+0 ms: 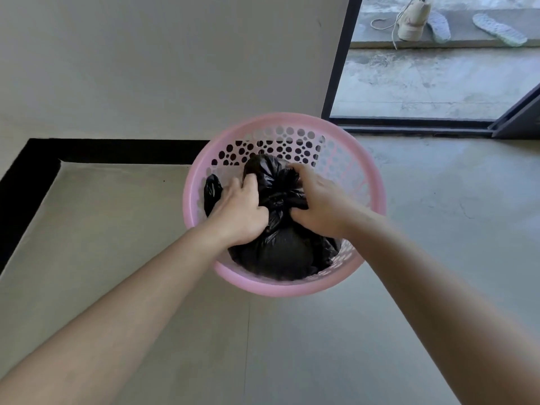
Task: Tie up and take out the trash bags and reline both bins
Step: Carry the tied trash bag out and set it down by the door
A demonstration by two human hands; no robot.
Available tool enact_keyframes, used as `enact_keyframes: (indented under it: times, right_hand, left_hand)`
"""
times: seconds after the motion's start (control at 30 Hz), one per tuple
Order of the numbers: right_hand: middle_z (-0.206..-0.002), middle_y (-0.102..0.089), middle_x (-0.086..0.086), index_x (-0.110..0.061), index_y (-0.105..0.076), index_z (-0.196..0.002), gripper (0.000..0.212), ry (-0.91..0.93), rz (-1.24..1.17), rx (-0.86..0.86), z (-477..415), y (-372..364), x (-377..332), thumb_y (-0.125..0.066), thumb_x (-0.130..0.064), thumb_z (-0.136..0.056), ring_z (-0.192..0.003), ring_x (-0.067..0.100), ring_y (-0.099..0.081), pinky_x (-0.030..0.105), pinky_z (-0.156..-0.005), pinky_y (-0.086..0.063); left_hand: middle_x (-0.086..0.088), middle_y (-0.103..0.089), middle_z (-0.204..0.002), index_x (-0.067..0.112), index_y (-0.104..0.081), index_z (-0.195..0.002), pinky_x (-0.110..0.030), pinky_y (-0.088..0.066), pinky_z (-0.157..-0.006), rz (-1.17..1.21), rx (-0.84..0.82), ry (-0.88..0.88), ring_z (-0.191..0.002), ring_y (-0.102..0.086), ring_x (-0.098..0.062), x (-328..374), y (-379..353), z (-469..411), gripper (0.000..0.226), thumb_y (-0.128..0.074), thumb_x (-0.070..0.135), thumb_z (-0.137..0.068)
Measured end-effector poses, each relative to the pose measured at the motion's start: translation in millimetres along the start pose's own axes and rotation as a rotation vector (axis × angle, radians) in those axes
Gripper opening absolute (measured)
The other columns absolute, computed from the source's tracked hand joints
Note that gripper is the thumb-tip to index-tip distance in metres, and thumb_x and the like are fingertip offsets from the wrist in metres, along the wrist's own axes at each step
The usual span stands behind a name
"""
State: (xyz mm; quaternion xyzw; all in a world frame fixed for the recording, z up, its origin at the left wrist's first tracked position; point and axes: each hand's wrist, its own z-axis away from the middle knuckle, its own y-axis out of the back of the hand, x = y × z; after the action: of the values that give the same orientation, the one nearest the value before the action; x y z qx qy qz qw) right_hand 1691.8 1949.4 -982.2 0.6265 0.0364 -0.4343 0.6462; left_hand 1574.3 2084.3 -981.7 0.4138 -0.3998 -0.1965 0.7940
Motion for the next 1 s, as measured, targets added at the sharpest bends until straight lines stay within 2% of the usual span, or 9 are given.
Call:
enact_keyframes:
  times: [0.07,0.2,0.37,0.43,0.5,0.63,0.87,0.93,1.0]
  right_hand:
    - [-0.139,-0.048,0.012,-0.02,-0.019,-0.151,0.075,-0.006,0.029,0.014,2,2,-5,-0.057,-0.013,-0.087,-0.125,0.029,-0.047,0.04,-0.104,-0.04]
    - [-0.142,-0.049,0.008,-0.027,-0.021,-0.152,0.072,0.01,-0.023,0.148,11,34,-36,-0.053,-0.01,-0.089,-0.128,0.028,-0.047,0.046,-0.106,-0.04]
    - [-0.147,-0.047,0.006,-0.024,-0.02,-0.155,0.072,0.076,-0.01,0.252,32,128,-104,-0.05,-0.006,-0.091,-0.129,0.025,-0.048,0.036,-0.105,-0.04]
    - [-0.146,-0.047,0.006,-0.026,-0.018,-0.156,0.072,0.075,-0.036,0.243,44,178,-138,-0.049,-0.007,-0.094,-0.13,0.021,-0.047,0.028,-0.102,-0.037]
    - [-0.144,-0.047,0.005,-0.03,-0.016,-0.156,0.072,0.078,-0.023,0.232,58,239,-178,-0.05,-0.013,-0.096,-0.129,0.02,-0.048,0.029,-0.103,-0.036]
    - [-0.142,-0.048,0.007,-0.028,-0.016,-0.155,0.065,0.136,0.048,0.247,92,381,-276,-0.05,-0.025,-0.1,-0.125,0.024,-0.052,0.039,-0.105,-0.042]
    - [-0.138,-0.051,0.017,-0.022,-0.016,-0.151,0.063,0.213,0.208,0.323,164,632,-447,-0.049,-0.04,-0.1,-0.119,0.031,-0.056,0.045,-0.097,-0.048]
    - [-0.134,-0.053,0.019,-0.021,-0.015,-0.151,0.063,0.217,0.235,0.338,187,686,-482,-0.049,-0.039,-0.101,-0.116,0.032,-0.058,0.046,-0.096,-0.049]
    - [-0.127,-0.056,0.017,-0.021,-0.015,-0.15,0.062,0.204,0.273,0.373,213,723,-508,-0.048,-0.04,-0.101,-0.108,0.033,-0.061,0.048,-0.091,-0.051]
  left_hand:
    - [-0.007,-0.038,-0.121,0.016,-0.034,-0.116,-0.046,-0.037,-0.103,-0.003,0.004,0.011,-0.121,-0.037,-0.029,2,6,8,0.032,-0.048,0.022,-0.087]
    - [-0.011,-0.037,-0.135,0.012,-0.033,-0.133,-0.045,-0.03,-0.111,0.077,0.037,-0.017,-0.132,-0.032,-0.03,19,54,20,0.053,-0.048,0.024,-0.084]
    - [-0.012,-0.033,-0.138,0.01,-0.016,-0.152,-0.032,-0.021,-0.112,0.14,0.145,-0.118,-0.136,-0.026,-0.026,73,154,59,0.074,-0.051,0.015,-0.087]
    - [-0.006,-0.031,-0.133,0.018,-0.01,-0.153,-0.029,-0.022,-0.109,0.147,0.158,-0.147,-0.131,-0.025,-0.021,99,209,83,0.081,-0.056,0.019,-0.085]
    - [-0.001,-0.027,-0.128,0.026,-0.009,-0.151,-0.03,-0.024,-0.107,0.177,0.161,-0.145,-0.129,-0.023,-0.018,129,274,107,0.085,-0.06,0.023,-0.083]
    - [0.001,-0.028,-0.12,0.032,-0.015,-0.15,-0.03,-0.028,-0.104,0.177,0.226,-0.189,-0.125,-0.027,-0.017,202,419,161,0.081,-0.062,0.025,-0.084]
    - [0.005,-0.026,-0.119,0.023,-0.032,-0.147,-0.03,-0.025,-0.114,0.16,0.352,-0.307,-0.131,-0.029,-0.017,344,657,265,0.069,-0.066,0.032,-0.088]
    - [0.004,-0.027,-0.12,0.02,-0.041,-0.139,-0.026,-0.023,-0.111,0.165,0.409,-0.344,-0.13,-0.03,-0.017,381,704,290,0.059,-0.067,0.032,-0.087]
    - [0.0,-0.03,-0.117,0.013,-0.049,-0.12,-0.027,-0.029,-0.105,0.158,0.44,-0.347,-0.123,-0.037,-0.021,410,728,311,0.043,-0.067,0.033,-0.087]
